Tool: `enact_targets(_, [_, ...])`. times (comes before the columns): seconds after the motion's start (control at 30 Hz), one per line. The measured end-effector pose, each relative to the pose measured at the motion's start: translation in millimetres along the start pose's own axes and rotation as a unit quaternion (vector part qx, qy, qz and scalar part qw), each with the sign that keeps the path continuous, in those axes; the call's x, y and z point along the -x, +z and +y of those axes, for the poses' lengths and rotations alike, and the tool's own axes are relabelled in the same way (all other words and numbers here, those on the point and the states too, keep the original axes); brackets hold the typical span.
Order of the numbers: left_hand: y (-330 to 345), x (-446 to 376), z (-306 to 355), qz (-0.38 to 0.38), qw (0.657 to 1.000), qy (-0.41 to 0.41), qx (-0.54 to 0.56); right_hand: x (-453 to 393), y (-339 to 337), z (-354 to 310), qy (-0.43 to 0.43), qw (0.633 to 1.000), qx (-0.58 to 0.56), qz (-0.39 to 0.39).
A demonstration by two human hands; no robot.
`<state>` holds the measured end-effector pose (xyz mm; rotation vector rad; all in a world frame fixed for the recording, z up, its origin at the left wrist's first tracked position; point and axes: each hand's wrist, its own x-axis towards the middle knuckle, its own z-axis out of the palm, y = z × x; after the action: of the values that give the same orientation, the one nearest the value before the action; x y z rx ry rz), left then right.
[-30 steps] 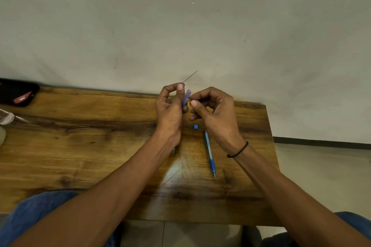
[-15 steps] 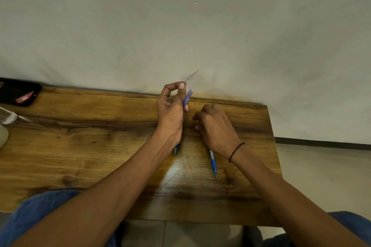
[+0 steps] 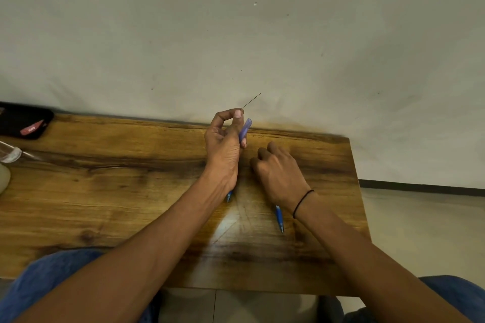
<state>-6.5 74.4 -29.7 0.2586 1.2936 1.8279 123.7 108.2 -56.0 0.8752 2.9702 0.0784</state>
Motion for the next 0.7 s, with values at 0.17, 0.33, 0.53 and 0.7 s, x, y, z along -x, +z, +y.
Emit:
enact_targets(0.17, [0.8,-0.2,1.3,0.009,1.0,0.021,-0.014,-7.9,-19.9,14.9,0.169,0.923,-0.33,0.104])
enact_targets(0.33, [-0.7,0.7,-0.7,0.019,0.998,0.037,-0.043,-12.0,-65.4,36.6,0.18,0.712,-0.653,0.186])
enact_targets(0.53, [0.5,2.1,-2.7,0.024,0.996,0.053,-0.072,-7.8,-90.5,35.5,0.138,0.713,-0.666,0.173])
enact_targets(0.7, [-1.1,6.6,-3.7,0.021,0.981,0.138,-0.136,-8.8,-95.4,28.3,0.192,0.688,-0.694,0.09])
